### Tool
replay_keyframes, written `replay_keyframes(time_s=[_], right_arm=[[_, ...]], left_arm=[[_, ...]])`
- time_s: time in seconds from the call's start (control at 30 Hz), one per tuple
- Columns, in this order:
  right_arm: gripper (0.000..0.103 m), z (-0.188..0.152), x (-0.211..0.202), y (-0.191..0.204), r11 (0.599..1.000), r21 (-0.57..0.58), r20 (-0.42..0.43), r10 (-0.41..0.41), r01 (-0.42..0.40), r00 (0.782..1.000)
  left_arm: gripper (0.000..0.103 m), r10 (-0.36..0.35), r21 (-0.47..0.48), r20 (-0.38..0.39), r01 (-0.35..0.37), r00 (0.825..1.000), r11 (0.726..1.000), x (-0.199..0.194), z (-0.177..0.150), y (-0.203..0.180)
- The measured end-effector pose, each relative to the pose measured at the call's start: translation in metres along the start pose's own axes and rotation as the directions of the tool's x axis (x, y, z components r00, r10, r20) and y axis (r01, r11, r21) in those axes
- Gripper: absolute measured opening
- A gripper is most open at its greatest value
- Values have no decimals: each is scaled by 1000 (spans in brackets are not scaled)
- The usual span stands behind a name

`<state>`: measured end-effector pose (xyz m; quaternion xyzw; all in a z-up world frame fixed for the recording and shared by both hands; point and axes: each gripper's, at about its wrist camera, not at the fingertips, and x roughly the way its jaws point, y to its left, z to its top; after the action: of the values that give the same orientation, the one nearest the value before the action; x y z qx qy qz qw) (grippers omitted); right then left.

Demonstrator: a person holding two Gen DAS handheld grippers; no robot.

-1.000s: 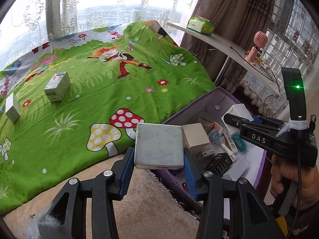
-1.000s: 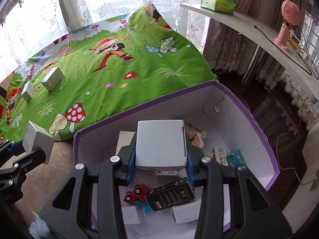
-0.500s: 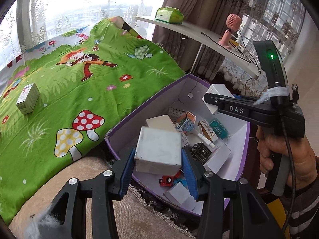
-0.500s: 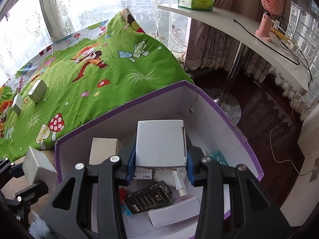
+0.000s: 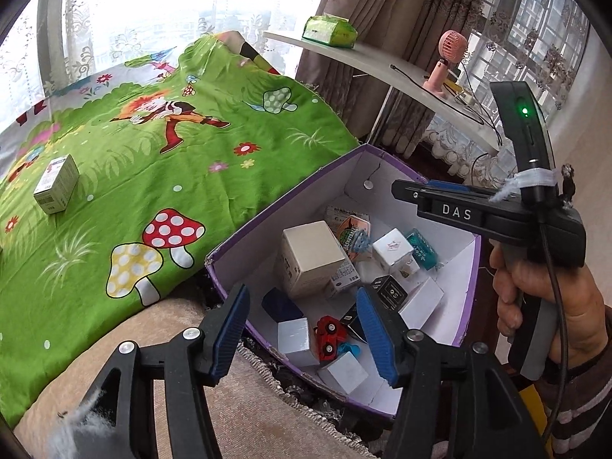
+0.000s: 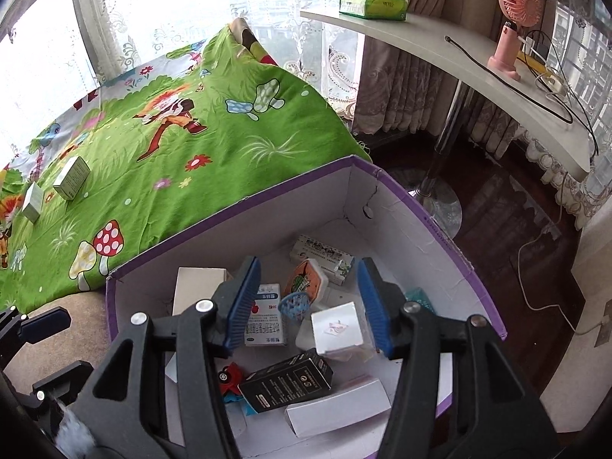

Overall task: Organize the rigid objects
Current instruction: 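Open both tools to drop the white boxes into the purple box, then move both open tools back over the last two boxes on the bed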

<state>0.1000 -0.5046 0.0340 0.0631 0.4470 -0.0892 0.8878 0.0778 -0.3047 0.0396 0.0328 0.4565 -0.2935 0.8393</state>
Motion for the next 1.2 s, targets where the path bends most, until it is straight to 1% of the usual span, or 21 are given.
replay_keyframes(time_s=[0.23,0.33,0.7,0.97,1.2], right_arm=[[57,2,-3,6,1000,-12,7,4,-4,1000],[59,3,-5,11,1000,-22,11,7,-6,1000],[60,8,-6,41,997,-74,9,39,-39,999],[62,17,-5,68,992,-108,14,68,-67,998],[64,30,-6,109,979,-172,33,117,-110,993]], left_arm=[[59,16,-31,11,-15,1000,999,-5,0,12],[59,23,-51,18,-22,1000,998,-8,0,19],[59,66,-111,51,-60,996,992,-21,3,53],[59,121,-163,72,-108,990,981,-35,7,94],[59,191,-214,87,-168,978,962,-52,10,140]])
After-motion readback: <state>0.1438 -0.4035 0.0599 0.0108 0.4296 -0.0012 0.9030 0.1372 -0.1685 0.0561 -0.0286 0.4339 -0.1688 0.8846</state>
